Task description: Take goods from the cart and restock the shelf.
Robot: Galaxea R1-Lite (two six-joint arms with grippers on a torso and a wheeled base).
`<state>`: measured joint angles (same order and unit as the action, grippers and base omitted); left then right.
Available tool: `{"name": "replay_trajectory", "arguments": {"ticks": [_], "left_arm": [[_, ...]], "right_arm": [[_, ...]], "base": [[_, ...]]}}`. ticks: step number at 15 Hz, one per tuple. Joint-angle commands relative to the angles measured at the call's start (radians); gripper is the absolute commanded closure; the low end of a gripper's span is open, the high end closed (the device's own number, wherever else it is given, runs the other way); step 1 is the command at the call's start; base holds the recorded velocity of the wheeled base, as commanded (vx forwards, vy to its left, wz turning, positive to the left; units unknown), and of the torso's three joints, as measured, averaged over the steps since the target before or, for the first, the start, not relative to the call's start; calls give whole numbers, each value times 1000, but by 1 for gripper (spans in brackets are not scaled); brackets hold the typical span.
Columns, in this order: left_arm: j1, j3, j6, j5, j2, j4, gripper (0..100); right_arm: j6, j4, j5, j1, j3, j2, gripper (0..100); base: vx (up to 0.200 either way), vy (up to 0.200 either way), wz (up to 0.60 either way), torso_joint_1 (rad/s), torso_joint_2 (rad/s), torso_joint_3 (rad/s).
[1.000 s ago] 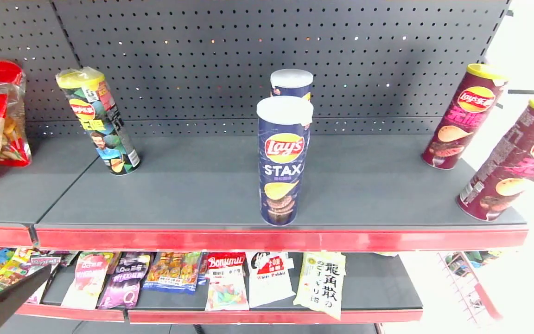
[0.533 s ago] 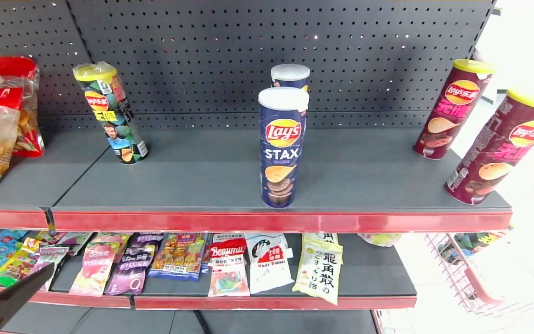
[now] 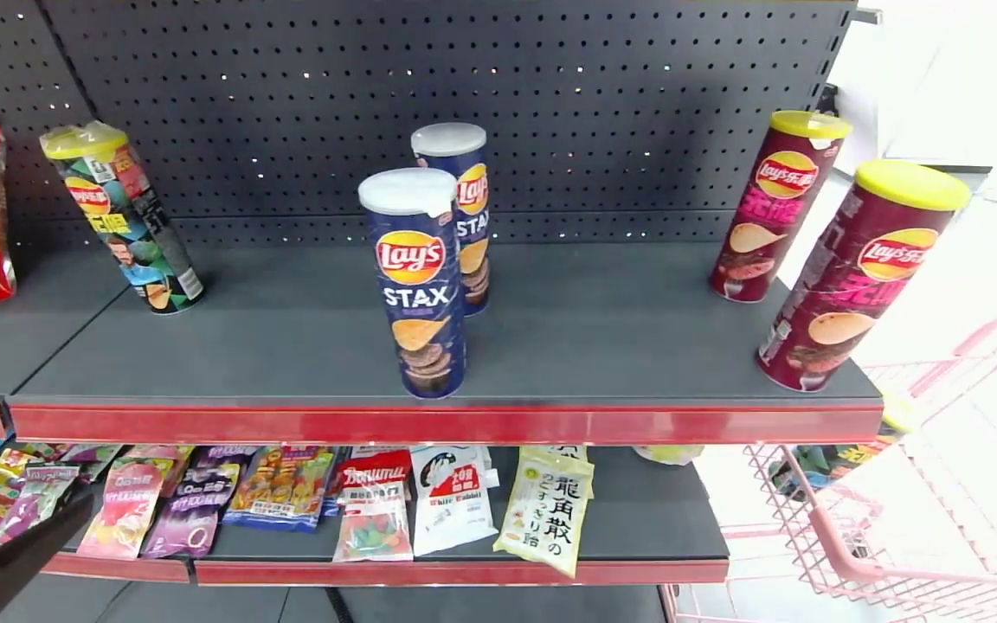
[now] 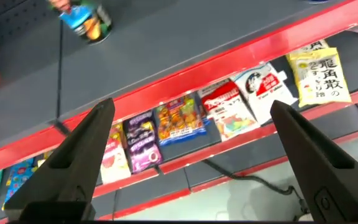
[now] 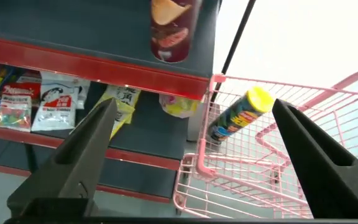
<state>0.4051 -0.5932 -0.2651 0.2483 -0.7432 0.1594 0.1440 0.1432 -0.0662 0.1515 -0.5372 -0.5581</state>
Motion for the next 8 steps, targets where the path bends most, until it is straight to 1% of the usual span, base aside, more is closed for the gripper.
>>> {"name": "replay_trajectory", "arguments": {"ticks": [1, 3, 4, 5, 7, 8], "left_arm": [[0, 1, -2, 0, 7, 0, 0], [-2, 1, -2, 0, 7, 0, 0], [-2, 7, -9, 2, 8, 0, 0], [0, 13, -22, 0, 24, 0, 0], [0, 33, -34, -4, 54, 0, 0], [0, 38, -34, -6, 64, 0, 0]], "right_arm": [[0, 1, -1, 0, 0, -2, 0], [0, 1, 0, 0, 0, -2, 0], [0, 1, 0, 0, 0, -2, 0], [0, 1, 0, 2, 0, -3, 0], [0, 3, 0, 2, 2, -5, 0], [0, 3, 0, 2, 2, -5, 0]], "base": [[0, -200, 0, 2, 2, -2], [0, -200, 0, 2, 0, 2], [0, -200, 0, 7, -7, 2], [0, 0, 0, 0, 0, 0], [0, 0, 0, 0, 0, 0], [0, 0, -600, 7, 7, 2]]}}
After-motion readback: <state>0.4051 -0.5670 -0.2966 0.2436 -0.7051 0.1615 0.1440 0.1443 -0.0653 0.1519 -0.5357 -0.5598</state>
